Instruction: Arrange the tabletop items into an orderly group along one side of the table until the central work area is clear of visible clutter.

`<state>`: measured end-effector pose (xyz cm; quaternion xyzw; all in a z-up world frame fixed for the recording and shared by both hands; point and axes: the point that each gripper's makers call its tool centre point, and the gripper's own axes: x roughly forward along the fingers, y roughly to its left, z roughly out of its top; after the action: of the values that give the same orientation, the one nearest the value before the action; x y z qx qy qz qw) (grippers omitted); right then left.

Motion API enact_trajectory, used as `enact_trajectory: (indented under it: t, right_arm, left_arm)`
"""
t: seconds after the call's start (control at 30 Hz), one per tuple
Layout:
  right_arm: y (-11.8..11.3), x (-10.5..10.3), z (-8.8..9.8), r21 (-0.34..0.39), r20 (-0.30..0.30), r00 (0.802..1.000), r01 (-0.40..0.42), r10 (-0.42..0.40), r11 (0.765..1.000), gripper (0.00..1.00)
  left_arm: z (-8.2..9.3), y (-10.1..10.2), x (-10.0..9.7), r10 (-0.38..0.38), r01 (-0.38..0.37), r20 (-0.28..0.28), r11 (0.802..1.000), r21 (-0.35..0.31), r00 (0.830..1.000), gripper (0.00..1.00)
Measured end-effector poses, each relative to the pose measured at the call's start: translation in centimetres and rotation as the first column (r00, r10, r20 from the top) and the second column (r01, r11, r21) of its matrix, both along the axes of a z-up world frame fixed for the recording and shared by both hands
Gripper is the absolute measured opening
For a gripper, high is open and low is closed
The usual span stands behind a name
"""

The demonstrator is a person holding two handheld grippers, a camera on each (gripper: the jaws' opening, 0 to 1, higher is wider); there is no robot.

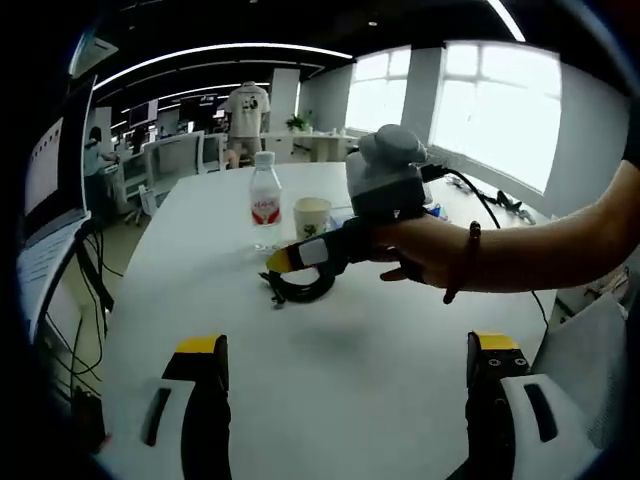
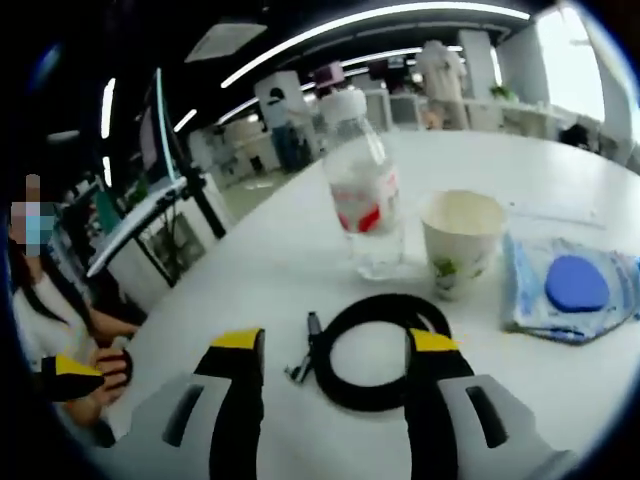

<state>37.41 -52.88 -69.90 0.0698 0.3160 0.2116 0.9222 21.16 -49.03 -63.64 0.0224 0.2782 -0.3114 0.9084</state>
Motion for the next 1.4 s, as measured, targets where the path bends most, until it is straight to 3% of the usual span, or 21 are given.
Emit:
enact_trajectory:
  t: [0.17,0.37,0.77,0.93,1.07,1.1,1.4]
  right_arm:
    - [1.1,0.1,-1.3,-0.036,-0.008,0.999,-0.039,0.038,0.999,0.47]
    - [1.9,0.7,-1.6,-0.06,0.014,0.998,-0.056,0.057,0.997,0.41]
    - [1.7,1.0,-3.9,-0.106,-0.056,0.996,-0.071,0.065,0.992,0.34]
    - [1.6,1.3,-4.0,-0.132,-0.061,0.997,-0.044,0.037,0.99,0.23]
    - [2.0,1.0,-4.1,-0.105,-0.104,0.994,-0.035,0.024,0.994,0.16]
    - [1.9,1.2,-4.0,-0.113,-0.089,0.996,-0.036,0.026,0.993,0.12]
    - [2.1,1.3,-4.1,-0.088,-0.117,0.993,-0.021,0.01,0.996,0.09]
  left_arm:
    - [-0.4,0.1,-0.2,-0.002,0.003,-0.008,1.0,0.002,1.0,0.99]
    - [-0.9,0.3,-0.3,-0.009,0.009,-0.014,1.0,0.01,1.0,0.99]
    - [-1.4,0.2,-0.3,-0.02,0.02,-0.02,1.0,0.012,1.0,0.99]
    - [-1.7,0.2,-0.5,-0.023,0.023,-0.033,1.0,0.015,0.999,0.99]
    - [-1.8,0.2,-0.6,-0.026,0.027,-0.038,0.999,0.017,0.999,0.99]
    - [-1.9,0.3,-0.7,-0.026,0.027,-0.04,0.999,0.02,0.999,0.99]
    - [-1.8,0.9,-0.6,-0.016,0.017,-0.037,0.999,0.03,0.999,0.99]
